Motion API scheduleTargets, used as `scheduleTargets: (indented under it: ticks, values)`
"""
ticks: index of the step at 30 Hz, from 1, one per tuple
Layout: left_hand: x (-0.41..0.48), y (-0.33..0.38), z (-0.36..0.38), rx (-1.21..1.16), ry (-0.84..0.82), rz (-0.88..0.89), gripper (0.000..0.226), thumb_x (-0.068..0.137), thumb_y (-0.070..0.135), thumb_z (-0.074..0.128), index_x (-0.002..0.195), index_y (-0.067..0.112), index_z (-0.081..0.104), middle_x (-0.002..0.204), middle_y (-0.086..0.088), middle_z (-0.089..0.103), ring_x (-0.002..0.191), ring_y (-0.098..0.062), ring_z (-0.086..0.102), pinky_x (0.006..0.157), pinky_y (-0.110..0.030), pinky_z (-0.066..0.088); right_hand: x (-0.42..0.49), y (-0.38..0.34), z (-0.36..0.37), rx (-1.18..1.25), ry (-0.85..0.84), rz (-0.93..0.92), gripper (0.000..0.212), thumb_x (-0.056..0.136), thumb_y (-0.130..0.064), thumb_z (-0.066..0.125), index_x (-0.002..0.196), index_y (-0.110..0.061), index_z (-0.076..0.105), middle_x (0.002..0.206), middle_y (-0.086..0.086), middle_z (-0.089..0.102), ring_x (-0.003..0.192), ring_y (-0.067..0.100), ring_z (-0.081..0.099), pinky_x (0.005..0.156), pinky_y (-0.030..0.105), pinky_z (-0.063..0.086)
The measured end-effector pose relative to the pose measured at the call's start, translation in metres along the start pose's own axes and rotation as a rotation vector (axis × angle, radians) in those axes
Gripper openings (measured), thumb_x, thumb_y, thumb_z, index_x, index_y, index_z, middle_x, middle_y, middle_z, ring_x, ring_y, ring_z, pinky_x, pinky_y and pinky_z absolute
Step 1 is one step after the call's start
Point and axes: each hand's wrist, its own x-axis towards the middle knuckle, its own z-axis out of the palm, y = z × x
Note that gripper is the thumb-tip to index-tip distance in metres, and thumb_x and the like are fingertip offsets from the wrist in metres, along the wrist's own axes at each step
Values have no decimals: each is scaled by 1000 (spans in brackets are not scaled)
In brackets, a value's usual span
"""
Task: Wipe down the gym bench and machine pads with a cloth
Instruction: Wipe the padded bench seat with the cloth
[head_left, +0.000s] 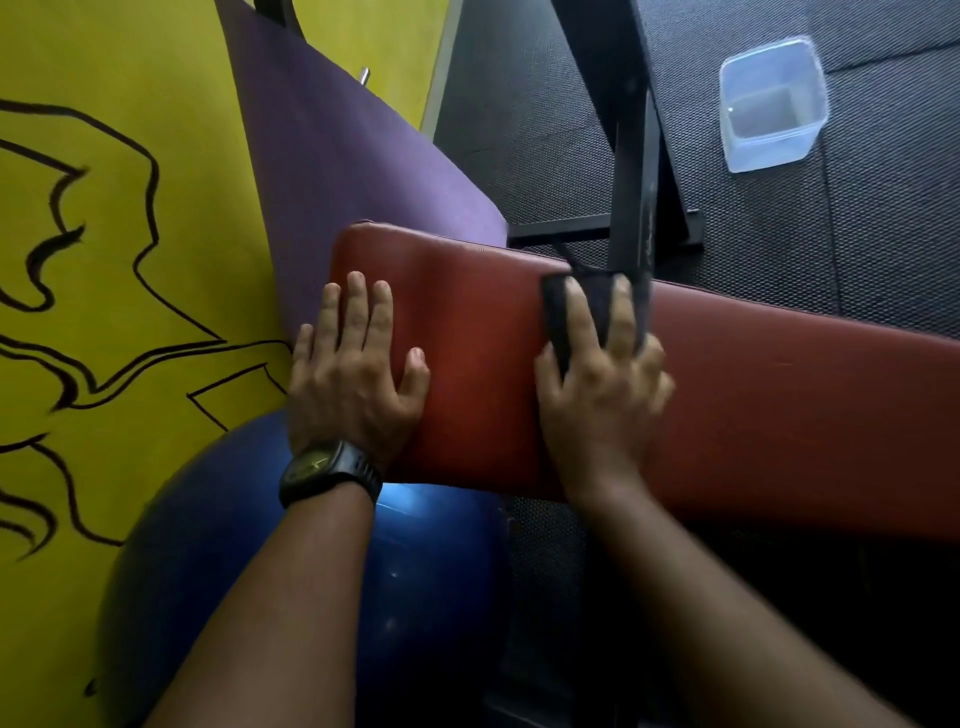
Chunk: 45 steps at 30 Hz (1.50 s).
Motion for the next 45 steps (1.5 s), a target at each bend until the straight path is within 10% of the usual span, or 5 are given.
scheduleTargets:
  ticks: [11,18,26,34,45]
  values:
    - [-1,-3,3,-6,18,25,70,96,48,35,156,12,39,162,-14,35,149,-36,33,113,-59,35,26,-53,8,37,-45,-533,56,85,-41,58,142,-41,56,156,3,46,110,43,57,80,49,47]
    - [0,1,1,-5,7,-7,71,92,46,38,156,14,40,162,-12,35,150,-33,32,114,-57,33,5,-10,-2,-20,-11,54,62,87,-44,54,148,-36,48,160,7,37,106,41,55,82,49,46]
    - [0,-4,5,-12,29,7,69,95,48,35,155,14,41,161,-12,37,148,-35,35,111,-58,37,21,-63,0,122,-93,-400,54,85,-48,61,138,-43,59,157,0,45,108,41,57,79,46,47]
    - [-1,0,1,-36,8,-26,71,92,47,38,156,16,39,163,-10,34,151,-31,30,114,-56,34,26,-18,1,23,-23,25,60,89,-47,54,148,-40,47,161,3,36,114,41,53,86,49,45]
    - [0,-1,2,-23,20,-8,71,93,47,39,156,15,39,163,-12,34,150,-34,32,112,-58,36,46,-15,2,0,-88,-258,60,86,-46,52,146,-45,48,160,1,40,115,43,56,81,50,47]
